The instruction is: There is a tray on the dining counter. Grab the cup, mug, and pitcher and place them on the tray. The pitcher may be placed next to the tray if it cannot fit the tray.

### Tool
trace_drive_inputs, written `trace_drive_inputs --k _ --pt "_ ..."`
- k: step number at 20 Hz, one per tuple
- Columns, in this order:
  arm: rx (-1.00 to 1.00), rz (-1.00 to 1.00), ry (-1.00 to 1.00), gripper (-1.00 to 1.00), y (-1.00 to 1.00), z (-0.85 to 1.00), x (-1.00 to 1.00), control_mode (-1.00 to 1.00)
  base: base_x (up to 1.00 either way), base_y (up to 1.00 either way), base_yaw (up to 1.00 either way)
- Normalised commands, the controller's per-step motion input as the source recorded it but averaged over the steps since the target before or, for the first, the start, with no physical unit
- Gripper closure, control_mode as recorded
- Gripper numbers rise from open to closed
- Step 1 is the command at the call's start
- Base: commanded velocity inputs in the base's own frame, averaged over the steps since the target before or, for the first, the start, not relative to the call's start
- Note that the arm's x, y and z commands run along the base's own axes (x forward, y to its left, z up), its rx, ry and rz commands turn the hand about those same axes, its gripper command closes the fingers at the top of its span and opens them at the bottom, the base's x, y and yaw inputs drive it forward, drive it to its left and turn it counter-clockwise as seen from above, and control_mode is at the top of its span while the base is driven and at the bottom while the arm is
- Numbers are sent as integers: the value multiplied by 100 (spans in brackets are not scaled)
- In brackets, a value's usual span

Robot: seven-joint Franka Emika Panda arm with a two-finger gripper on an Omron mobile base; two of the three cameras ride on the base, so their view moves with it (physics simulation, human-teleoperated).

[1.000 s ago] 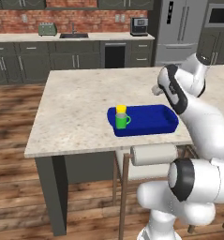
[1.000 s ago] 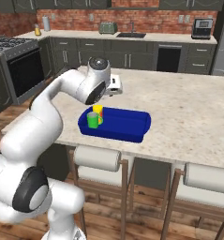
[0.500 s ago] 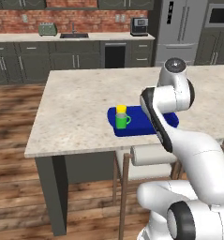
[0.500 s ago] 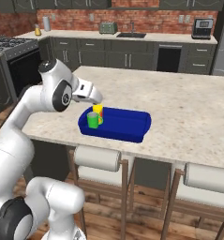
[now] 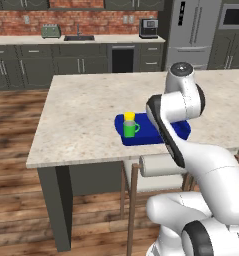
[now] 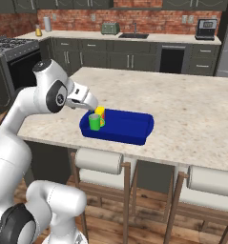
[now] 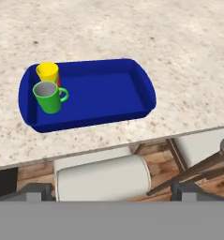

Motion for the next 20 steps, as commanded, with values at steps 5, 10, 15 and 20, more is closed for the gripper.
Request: trace_drive_inputs --k 5,10,15,20 --pt "13 8 11 -100 0 -3 -29 -100 0 0 0" --pt "2 2 0 -100 0 -6 -32 -100 0 0 0" --pt "0 0 0 -100 0 0 -32 -100 0 0 0" --pt "0 0 0 -100 0 0 -26 100 -32 0 1"
